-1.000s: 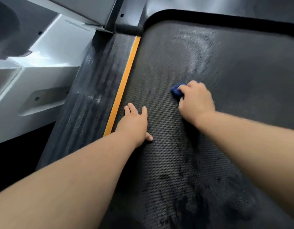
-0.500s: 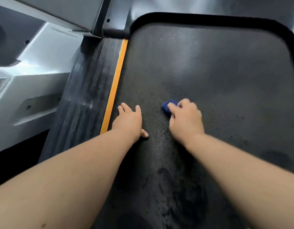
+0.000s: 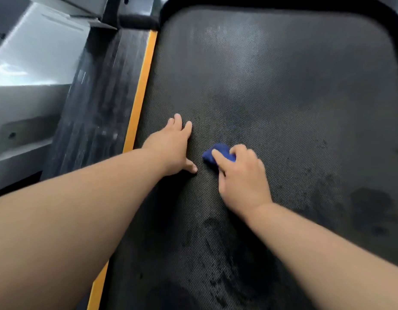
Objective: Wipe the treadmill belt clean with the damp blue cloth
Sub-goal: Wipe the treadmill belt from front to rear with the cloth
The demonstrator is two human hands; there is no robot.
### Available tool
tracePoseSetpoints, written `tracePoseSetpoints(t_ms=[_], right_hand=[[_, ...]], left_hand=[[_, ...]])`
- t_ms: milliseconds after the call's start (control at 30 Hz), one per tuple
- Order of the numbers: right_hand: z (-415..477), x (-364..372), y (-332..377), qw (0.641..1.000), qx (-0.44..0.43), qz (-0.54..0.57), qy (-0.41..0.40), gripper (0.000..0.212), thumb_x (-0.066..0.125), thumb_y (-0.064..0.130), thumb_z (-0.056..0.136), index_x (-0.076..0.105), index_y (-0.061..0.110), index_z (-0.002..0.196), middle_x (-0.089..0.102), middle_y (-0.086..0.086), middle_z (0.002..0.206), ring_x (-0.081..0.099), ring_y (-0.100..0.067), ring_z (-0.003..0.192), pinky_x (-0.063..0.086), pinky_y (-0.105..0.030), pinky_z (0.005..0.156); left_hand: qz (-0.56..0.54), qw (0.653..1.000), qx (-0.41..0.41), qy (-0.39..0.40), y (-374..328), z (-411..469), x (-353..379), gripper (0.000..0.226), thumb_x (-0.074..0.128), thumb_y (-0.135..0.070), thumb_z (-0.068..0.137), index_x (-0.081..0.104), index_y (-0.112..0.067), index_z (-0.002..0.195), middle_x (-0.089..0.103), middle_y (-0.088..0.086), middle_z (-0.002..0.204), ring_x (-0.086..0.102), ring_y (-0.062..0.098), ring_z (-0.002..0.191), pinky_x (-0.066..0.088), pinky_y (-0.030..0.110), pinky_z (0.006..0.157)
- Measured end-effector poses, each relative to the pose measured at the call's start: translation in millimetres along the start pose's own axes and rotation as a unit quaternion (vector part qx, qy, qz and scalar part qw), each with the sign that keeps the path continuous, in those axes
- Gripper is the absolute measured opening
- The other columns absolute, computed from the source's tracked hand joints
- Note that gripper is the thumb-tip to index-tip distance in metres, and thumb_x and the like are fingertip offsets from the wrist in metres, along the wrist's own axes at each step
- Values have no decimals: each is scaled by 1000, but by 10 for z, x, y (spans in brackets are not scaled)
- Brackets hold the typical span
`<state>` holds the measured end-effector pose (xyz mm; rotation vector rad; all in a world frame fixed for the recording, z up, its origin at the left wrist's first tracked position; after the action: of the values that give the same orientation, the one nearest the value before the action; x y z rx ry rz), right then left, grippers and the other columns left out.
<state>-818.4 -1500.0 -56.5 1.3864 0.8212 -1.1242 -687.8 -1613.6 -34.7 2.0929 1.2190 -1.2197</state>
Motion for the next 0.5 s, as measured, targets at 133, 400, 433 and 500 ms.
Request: tracePoseSetpoints(t_ms=[133,400,433,500], right_hand=[[427,22,-95,998,1,-38,-47,36,62,19,76,68,24,111,57,-14,96,55,-36,79,45,-41,65],[584,19,67,999,39,-22,-15,32,59,21,85,61,28,116,51,-12,108,51,-35,93,42,-42,75],[364,14,80,1000,23,-9,-8,31,65,20,80,65,26,111,54,-13,100,53,-35,85,44,-41,69],[170,13,41,1000,-2,-2,-7,29,74,21,73,70,23,102,57,-12,90,55,-35,73,46,-40,61]], left_hand=[[-14,1000,0,14,3,8,4,121,74,-58,68,-3,-16,152,-13,12,158,-4,25,147,21,42,114],[-7,1000,-9,26,-31,44,-15,122,75,-54,70,-6,-13,151,-16,17,157,-6,29,146,23,45,114],[-10,1000,-9,27,-32,39,-12,122,76,-53,70,-6,-13,151,-16,16,157,-6,28,146,23,45,115],[-13,1000,-12,21,-25,35,-10,122,76,-53,70,-5,-14,151,-16,15,157,-7,28,146,24,45,114]])
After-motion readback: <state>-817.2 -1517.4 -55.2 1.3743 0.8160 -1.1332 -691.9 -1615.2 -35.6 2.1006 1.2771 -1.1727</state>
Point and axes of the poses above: each hand's wrist, its own z-axis towards the middle knuckle, its own x-axis out of the palm, y = z × x, the point moved 2 cm from there along z, towards the middle knuckle
